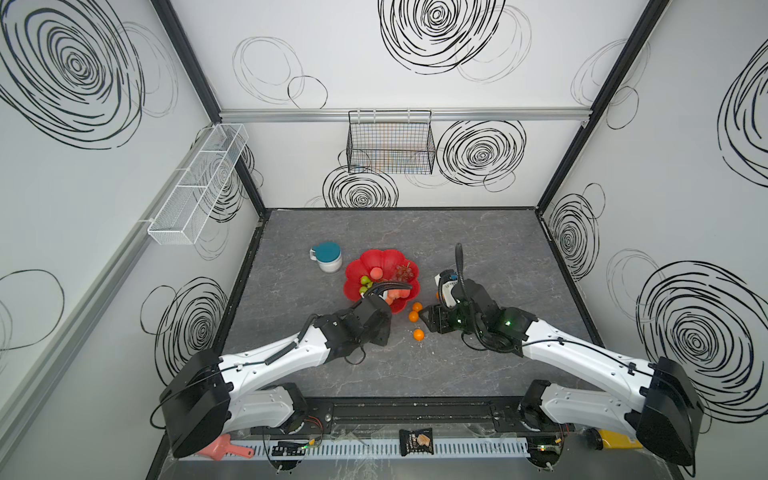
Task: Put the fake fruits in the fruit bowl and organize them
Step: 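Lower the left gripper to a green pear by the bowl rim and close it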
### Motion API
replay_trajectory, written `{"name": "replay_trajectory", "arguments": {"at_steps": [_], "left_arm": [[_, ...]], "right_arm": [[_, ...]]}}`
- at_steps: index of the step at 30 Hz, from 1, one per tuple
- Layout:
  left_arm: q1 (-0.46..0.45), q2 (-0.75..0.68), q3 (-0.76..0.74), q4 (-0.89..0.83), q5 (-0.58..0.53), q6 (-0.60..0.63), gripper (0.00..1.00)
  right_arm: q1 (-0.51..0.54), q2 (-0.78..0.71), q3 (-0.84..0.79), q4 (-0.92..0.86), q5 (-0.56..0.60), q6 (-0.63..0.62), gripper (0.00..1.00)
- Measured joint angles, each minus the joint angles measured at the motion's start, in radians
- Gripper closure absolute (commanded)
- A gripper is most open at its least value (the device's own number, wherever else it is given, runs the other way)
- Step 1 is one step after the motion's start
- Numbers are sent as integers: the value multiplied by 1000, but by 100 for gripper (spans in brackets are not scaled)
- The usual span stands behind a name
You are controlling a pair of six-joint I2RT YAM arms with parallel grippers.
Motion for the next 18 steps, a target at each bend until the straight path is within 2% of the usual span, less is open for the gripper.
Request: {"name": "replay_trajectory", "arguments": {"at_steps": [4,8,18], "left_arm": [[-44,70,9,-3,-29,-16,55],[-49,122,27,-10,-51,-29,60],[-50,186,58,-17,-76,-41,74]], "right_arm": [[-62,0,-27,3,-58,42,34],[-98,0,-31,3,-85,61,34],[-103,-1,-32,3,-103,64,34]]}}
